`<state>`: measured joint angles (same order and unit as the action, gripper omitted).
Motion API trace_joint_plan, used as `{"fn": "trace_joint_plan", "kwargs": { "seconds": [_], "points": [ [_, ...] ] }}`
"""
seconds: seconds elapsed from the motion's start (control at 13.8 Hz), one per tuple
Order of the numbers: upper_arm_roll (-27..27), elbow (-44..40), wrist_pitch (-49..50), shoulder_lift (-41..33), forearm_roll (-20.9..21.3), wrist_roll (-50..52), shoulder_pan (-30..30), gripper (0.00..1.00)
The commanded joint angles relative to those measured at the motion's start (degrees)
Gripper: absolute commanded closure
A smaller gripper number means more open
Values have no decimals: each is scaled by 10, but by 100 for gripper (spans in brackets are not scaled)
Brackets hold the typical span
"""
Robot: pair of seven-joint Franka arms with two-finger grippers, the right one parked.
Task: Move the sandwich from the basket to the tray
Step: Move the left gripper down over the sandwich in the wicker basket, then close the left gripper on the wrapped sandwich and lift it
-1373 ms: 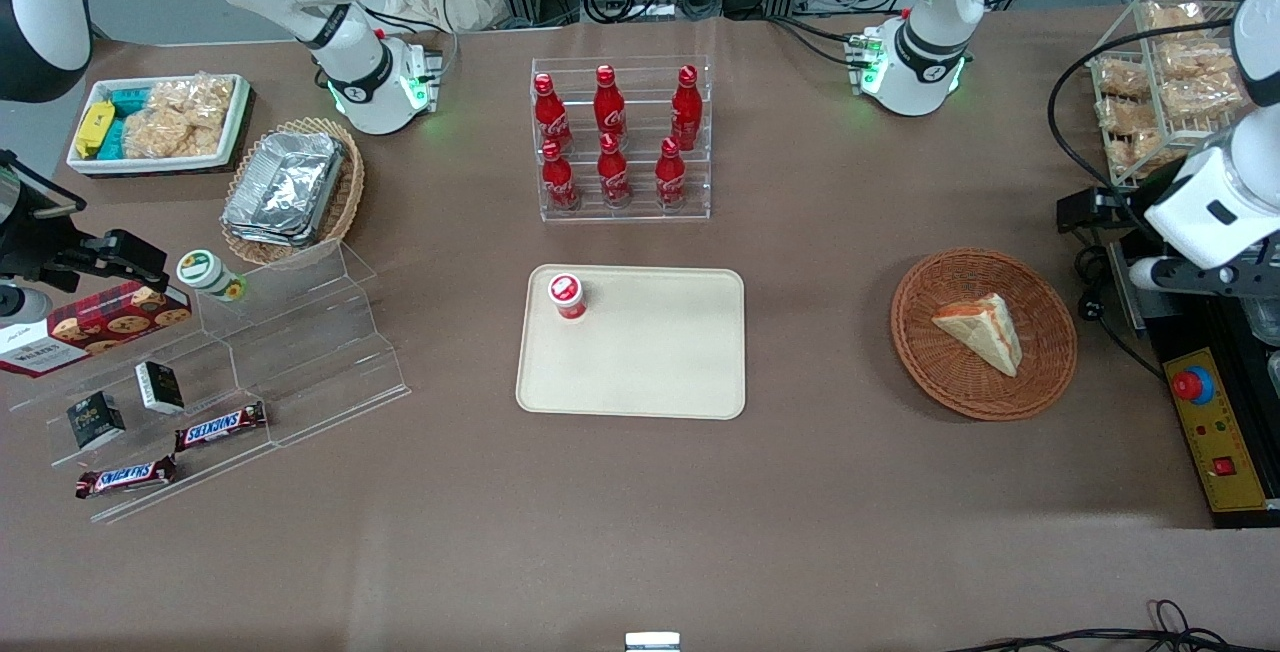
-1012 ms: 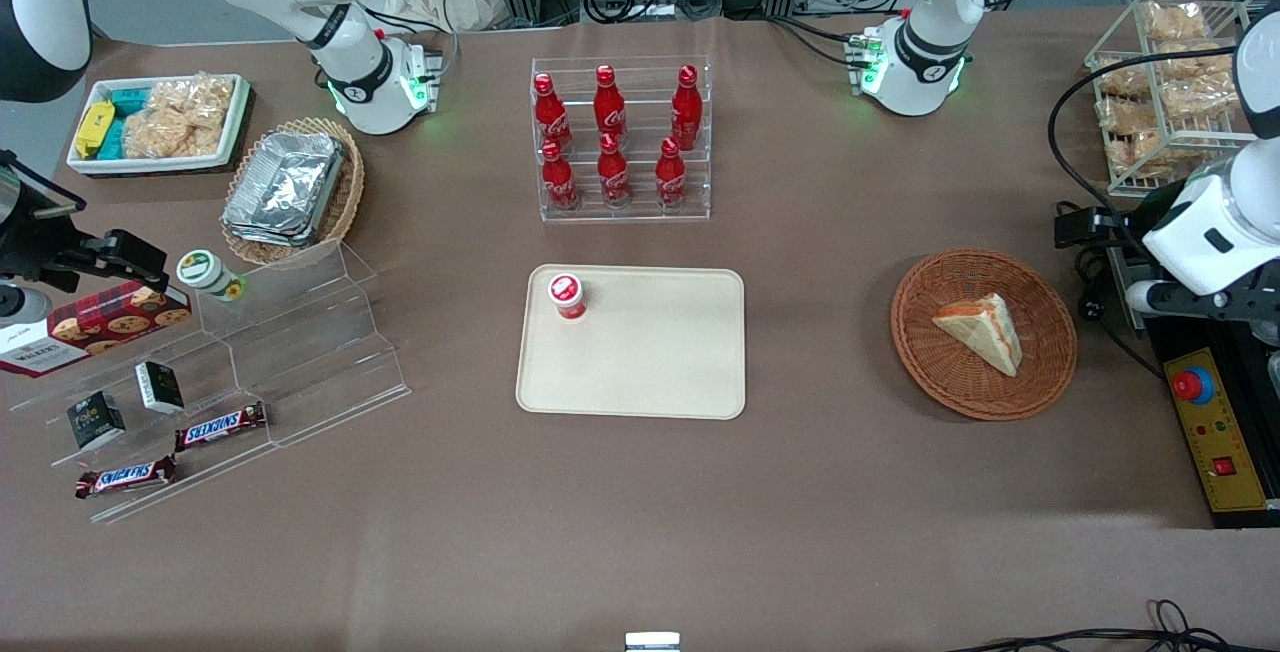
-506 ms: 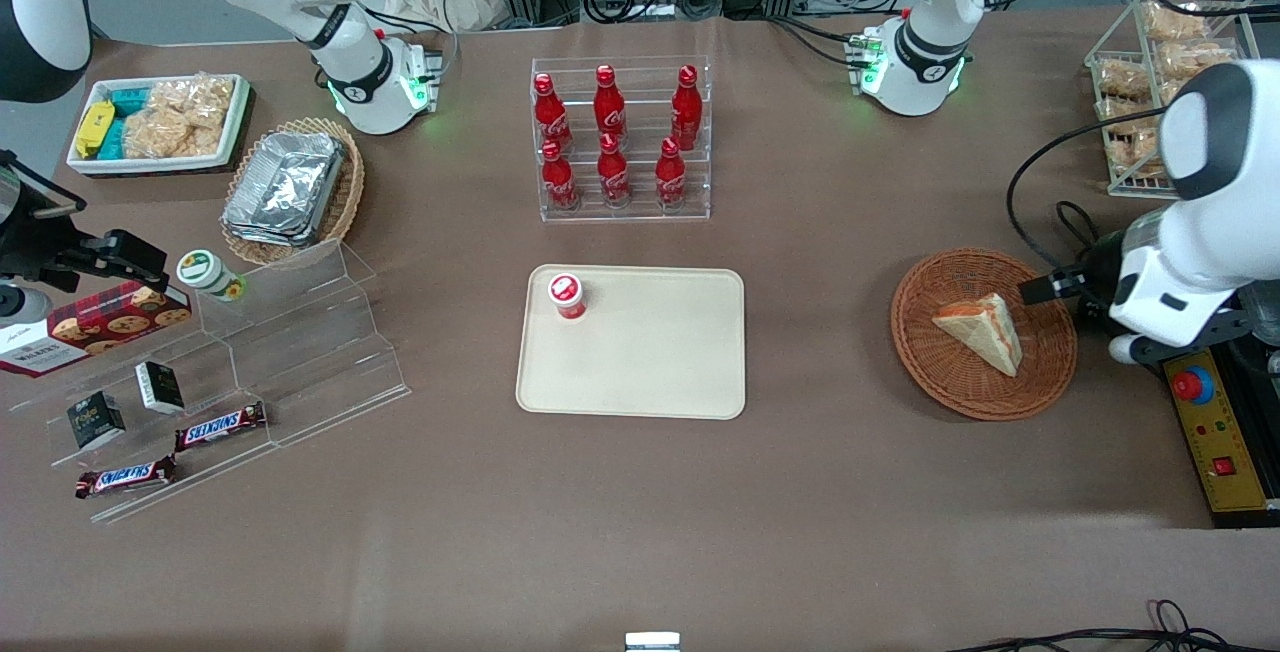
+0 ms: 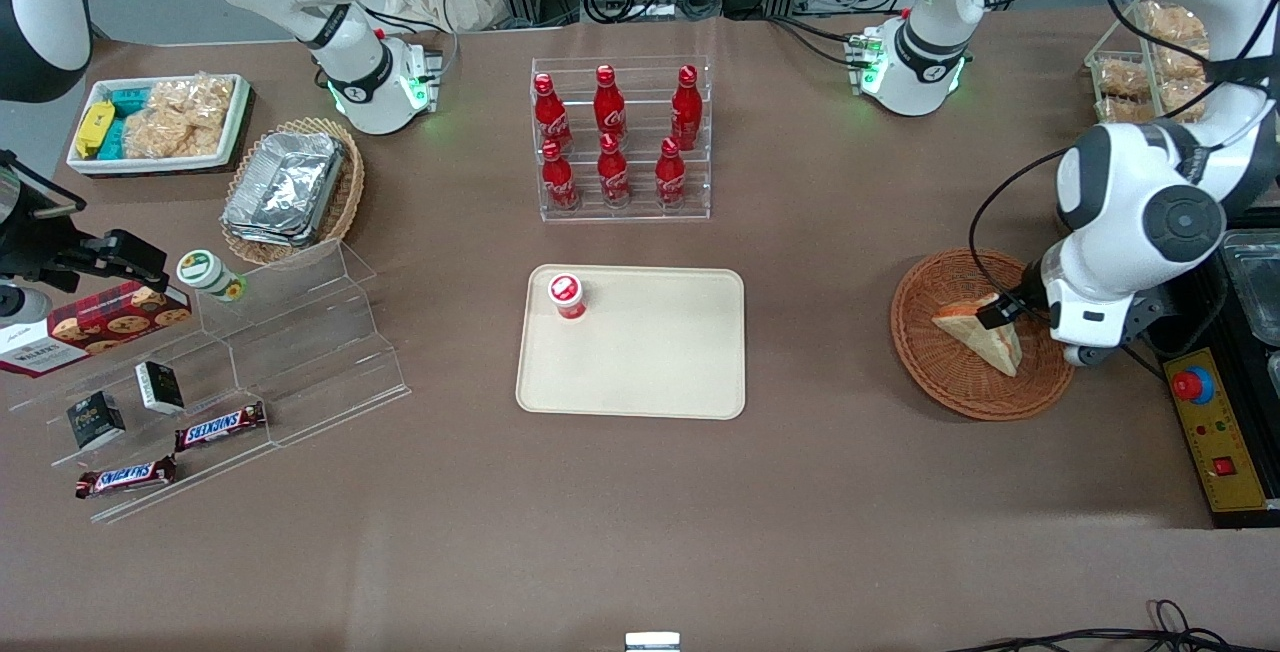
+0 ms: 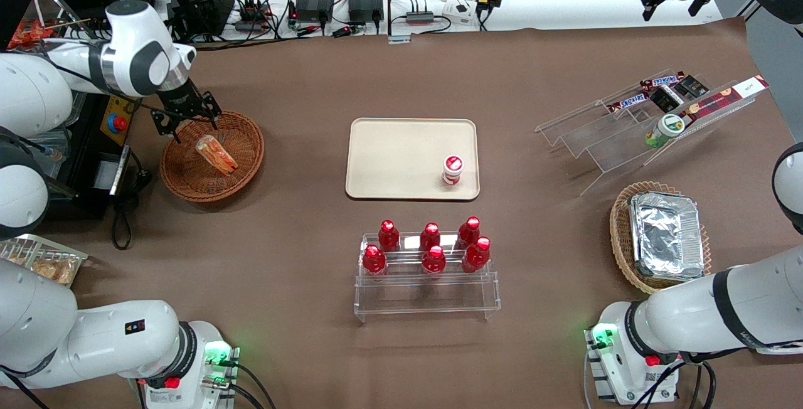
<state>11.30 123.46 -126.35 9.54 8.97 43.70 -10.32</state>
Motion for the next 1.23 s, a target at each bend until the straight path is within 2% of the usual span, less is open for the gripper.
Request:
{"fn": "trace_joint_plan", "kwargs": {
  "seconds": [0.0,0.29,0.51,0.58,0.72,0.8,1.01,1.16],
  "points": [
    [-4,17,-41,20,39,103,5,0],
    [-4,31,-43,40,102,160,5,0],
    [-4,28,-54,71,123,209,5,0],
    [-4,24,-58,81,123,238,6,15],
    [-2,8,-59,93,123,289,6,76],
    [-1,5,-58,93,124,292,8,97],
    [2,-12,-46,77,125,267,10,100],
    [10,-49,18,60,125,213,12,100]
  ]
}}
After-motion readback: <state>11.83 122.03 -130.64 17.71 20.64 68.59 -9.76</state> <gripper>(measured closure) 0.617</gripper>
